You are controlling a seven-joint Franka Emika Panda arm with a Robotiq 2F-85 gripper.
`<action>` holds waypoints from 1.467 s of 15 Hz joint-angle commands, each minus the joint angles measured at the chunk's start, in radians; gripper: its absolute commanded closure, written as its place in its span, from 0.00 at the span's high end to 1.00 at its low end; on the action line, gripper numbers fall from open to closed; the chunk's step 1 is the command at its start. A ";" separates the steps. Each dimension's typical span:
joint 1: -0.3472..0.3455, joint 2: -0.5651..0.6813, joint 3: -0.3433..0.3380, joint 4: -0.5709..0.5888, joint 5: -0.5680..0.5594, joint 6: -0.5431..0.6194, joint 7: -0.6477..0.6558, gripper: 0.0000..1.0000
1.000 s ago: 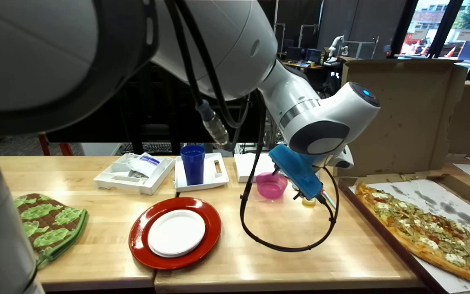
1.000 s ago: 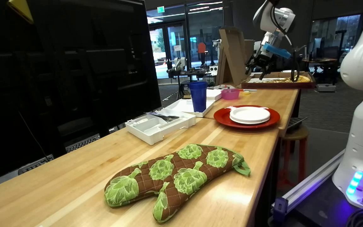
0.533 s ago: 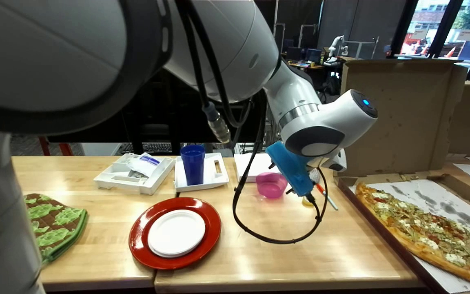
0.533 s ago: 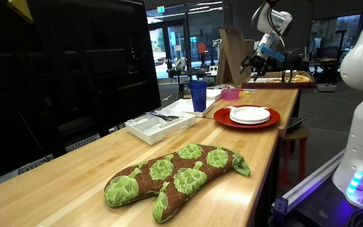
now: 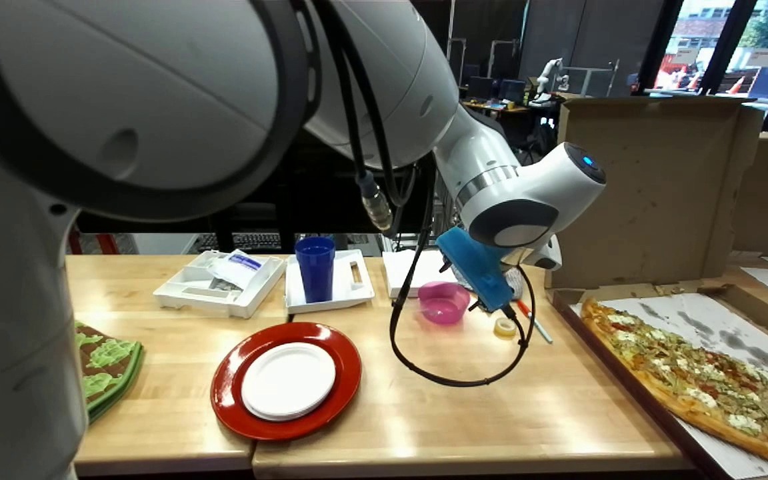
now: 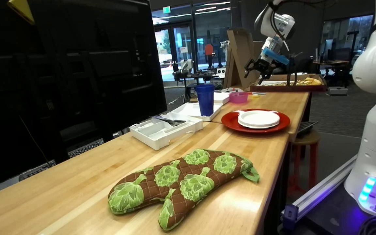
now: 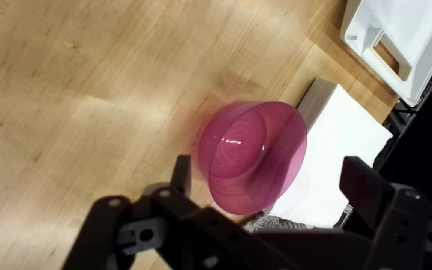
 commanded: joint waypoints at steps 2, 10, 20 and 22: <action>0.014 0.072 0.017 0.087 -0.136 0.037 0.122 1.00; 0.017 0.163 0.057 0.188 -0.231 0.102 0.294 1.00; -0.016 0.153 0.084 0.165 -0.176 0.108 0.254 1.00; -0.013 0.144 0.074 0.161 -0.261 0.049 0.261 1.00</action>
